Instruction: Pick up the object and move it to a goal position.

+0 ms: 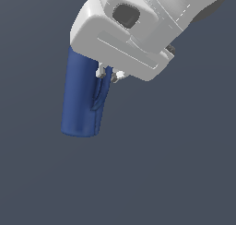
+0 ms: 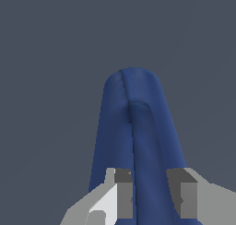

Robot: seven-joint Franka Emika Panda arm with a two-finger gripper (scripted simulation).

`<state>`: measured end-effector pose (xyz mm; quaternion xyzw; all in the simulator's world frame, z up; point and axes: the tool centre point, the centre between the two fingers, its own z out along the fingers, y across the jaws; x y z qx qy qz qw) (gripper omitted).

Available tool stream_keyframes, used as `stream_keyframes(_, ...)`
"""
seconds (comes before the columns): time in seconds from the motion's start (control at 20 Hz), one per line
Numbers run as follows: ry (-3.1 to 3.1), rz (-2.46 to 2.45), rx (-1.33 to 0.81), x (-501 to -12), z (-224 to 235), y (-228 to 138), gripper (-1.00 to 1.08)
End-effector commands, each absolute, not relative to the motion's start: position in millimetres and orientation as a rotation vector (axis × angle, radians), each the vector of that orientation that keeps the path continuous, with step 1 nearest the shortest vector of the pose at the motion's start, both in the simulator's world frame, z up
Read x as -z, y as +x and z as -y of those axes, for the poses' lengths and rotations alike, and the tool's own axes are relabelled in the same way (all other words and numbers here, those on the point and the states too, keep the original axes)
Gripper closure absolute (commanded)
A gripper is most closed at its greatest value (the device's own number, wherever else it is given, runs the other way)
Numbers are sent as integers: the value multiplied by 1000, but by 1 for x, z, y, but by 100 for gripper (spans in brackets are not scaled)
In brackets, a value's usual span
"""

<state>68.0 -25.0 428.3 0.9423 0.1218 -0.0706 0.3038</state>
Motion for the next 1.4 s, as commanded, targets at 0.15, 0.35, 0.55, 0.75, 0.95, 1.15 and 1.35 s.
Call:
stream_keyframes(0.15, 2479, -214, 14, -489, 31, 52, 108)
stream_keyframes(0.35, 2462, -148, -90, -524, 34, 37, 108)
stream_keyframes(0.55, 2446, -98, -168, -550, 36, 23, 108)
stream_keyframes(0.75, 2433, -62, -225, -568, 36, 12, 108)
stream_keyframes(0.95, 2424, -40, -259, -579, 37, 5, 108)
stream_keyframes(1.15, 2420, -31, -272, -583, 37, 2, 108)
stream_keyframes(1.35, 2421, -34, -266, -581, 36, 2, 108)
